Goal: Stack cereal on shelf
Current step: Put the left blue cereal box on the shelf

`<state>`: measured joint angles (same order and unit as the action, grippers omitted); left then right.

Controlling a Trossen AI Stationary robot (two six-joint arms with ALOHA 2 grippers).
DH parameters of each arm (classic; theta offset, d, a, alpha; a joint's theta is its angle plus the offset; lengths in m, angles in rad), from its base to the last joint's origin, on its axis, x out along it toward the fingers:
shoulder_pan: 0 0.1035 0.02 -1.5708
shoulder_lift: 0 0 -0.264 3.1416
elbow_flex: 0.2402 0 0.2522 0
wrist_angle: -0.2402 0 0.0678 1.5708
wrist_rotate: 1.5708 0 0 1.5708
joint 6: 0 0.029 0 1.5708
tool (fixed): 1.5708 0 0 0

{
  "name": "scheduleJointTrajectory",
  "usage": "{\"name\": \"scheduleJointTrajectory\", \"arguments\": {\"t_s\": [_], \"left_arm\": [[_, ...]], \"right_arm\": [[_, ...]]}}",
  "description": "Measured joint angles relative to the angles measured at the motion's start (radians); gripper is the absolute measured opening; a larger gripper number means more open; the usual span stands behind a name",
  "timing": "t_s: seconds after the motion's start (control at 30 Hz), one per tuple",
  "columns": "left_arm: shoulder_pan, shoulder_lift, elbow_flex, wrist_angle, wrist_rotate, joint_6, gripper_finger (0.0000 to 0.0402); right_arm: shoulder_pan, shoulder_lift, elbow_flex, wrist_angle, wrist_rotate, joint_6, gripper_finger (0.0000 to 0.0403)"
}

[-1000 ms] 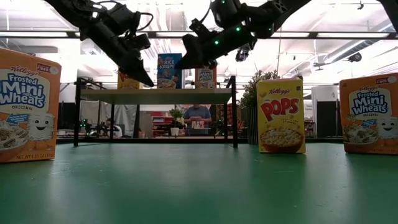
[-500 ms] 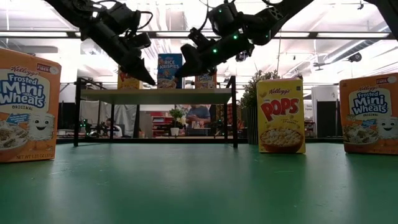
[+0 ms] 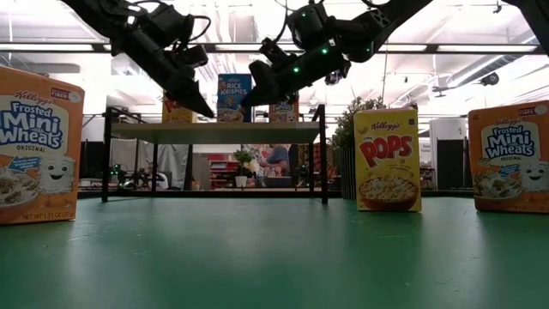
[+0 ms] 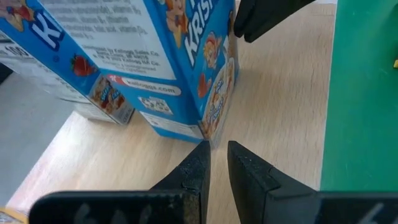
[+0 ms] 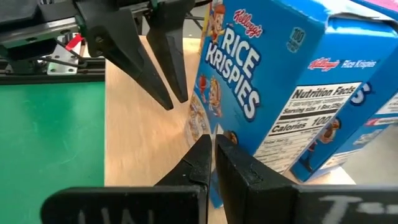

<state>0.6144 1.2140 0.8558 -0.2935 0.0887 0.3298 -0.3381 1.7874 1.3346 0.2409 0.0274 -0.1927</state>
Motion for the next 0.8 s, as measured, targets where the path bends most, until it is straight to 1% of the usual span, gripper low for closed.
{"name": "scheduleJointTrajectory", "arguments": {"t_s": [0.13,0.2,0.3,0.33,0.37,0.4,0.6,0.8], "left_arm": [[-0.006,-0.021,0.0,-0.03,0.016,-0.011,0.0037],[-0.013,-0.032,0.0,-0.038,0.077,-0.01,0.0037],[-0.018,-0.039,0.0,-0.024,0.231,0.021,0.0037],[-0.018,-0.039,0.0,-0.005,0.262,0.026,0.0037],[-0.018,-0.037,-0.001,0.019,0.269,0.026,0.0037],[-0.018,-0.034,-0.004,0.04,0.26,0.026,0.0037],[-0.018,-0.003,-0.012,0.109,0.139,0.024,0.0037],[-0.017,0.037,-0.012,0.164,0.112,0.02,0.0037]], "right_arm": [[0.011,0.0,0.0,-0.004,-0.003,0.0,0.0012],[0.012,0.0,-0.001,-0.004,-0.004,0.0,0.0012],[0.011,0.001,-0.006,-0.004,-0.005,-0.001,0.0012],[0.011,0.001,-0.007,-0.005,-0.005,-0.001,0.0012],[0.01,0.002,-0.008,-0.006,-0.005,-0.001,0.0012],[0.01,0.002,-0.008,-0.005,-0.004,-0.001,0.0012],[0.011,0.002,-0.008,-0.003,-0.002,-0.008,0.0012],[0.01,0.002,-0.008,0.004,-0.002,-0.019,0.0012]]}}
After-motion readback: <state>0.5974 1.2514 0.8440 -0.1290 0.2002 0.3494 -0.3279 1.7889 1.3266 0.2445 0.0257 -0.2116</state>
